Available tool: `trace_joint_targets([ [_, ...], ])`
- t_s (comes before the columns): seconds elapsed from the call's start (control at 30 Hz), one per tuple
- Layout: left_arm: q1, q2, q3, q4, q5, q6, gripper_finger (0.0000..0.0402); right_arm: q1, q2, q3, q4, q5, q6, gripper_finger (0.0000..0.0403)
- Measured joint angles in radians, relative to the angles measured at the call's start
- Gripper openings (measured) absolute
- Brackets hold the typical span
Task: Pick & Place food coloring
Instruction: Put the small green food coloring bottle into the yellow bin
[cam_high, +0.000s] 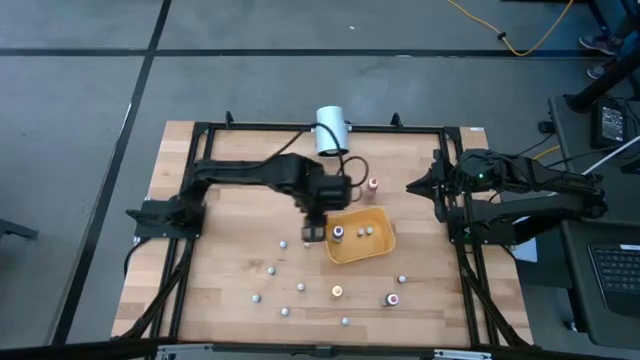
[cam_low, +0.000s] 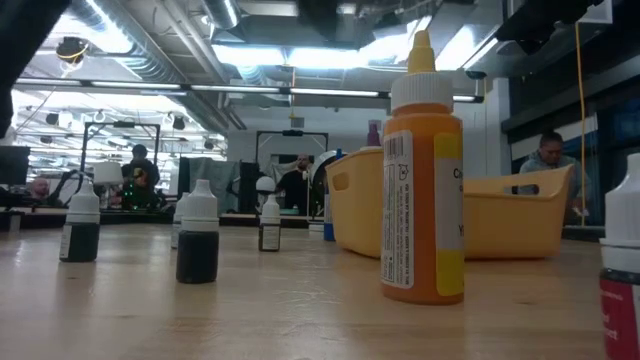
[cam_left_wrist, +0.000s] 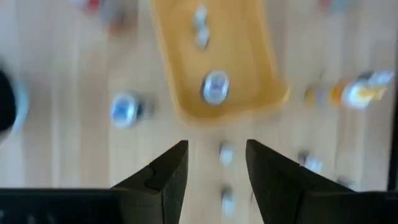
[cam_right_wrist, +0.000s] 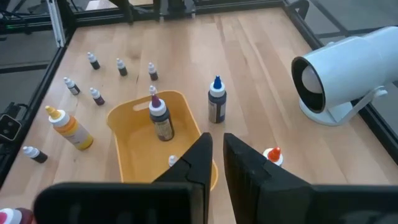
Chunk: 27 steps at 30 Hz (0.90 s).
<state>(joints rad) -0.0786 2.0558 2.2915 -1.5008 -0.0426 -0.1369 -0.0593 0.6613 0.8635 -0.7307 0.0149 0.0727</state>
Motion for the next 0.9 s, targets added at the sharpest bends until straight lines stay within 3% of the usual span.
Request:
trace_joint_targets([
  [0.1,-0.034,-0.064,-0.091,-0.031,-0.004,-0.056,0.0155,0.000,0.000,0.000,0.000,0.000,-0.002,0.0044],
  [0.3,-0.108,-0.221,-0.403,0.011,-0.056,-0.185,0.0159,0.000,0.000,0.000,0.000,0.000,-0.008,0.0044],
  [0.57,-0.149,-0.433,-0.825,0.272,-0.035,-0.376,0.0170,0.000,0.000,0.000,0.008,0.000,-0.028,0.0044],
  [0.9,-0.150,-0.480,-1.092,0.530,-0.027,-0.303,0.0229,0.000,0.000,0.000,0.008,0.015,-0.026,0.0044],
])
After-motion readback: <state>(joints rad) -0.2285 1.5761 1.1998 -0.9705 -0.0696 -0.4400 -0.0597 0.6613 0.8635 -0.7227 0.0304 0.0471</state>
